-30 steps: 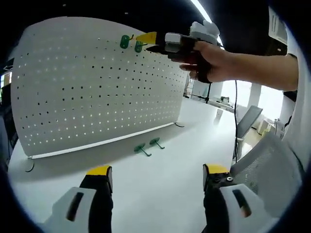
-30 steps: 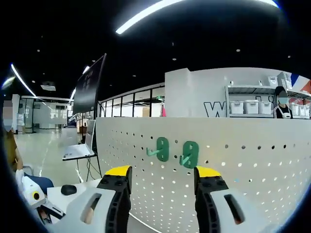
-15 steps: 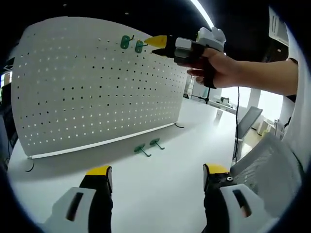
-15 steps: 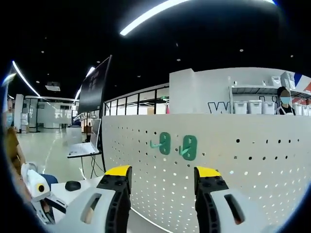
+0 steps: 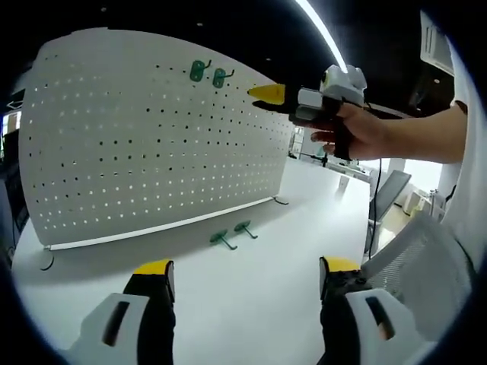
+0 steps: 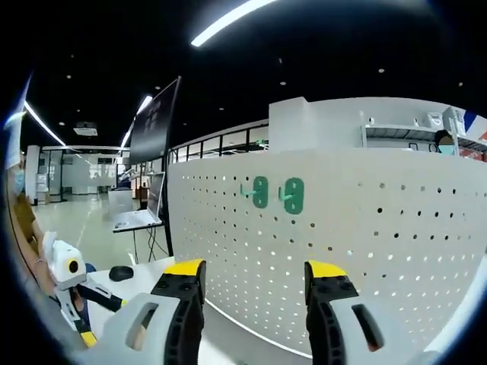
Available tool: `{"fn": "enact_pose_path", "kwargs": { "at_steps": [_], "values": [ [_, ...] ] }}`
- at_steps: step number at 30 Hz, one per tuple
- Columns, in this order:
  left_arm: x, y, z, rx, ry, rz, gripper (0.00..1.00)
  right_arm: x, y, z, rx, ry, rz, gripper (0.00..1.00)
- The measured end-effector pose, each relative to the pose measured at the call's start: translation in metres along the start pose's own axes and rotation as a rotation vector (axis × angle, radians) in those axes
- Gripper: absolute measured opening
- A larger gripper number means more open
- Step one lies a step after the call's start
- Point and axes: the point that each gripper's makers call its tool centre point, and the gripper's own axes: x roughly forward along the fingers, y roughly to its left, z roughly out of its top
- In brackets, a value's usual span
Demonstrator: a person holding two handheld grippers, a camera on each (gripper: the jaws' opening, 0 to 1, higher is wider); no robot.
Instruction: Insert the hook assembly into the mounting plate slot until the hook locks in place.
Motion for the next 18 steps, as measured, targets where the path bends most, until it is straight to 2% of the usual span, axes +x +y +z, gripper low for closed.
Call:
{"fn": "enact_pose_path", "kwargs": {
  "at_steps": [18],
  "values": [
    [0.0,-0.001,0.002,-0.001,-0.01,-0.003,0.81,-0.041,0.003,-0.044,0.033,0.071,-0.014,0.52]
  ]
}}
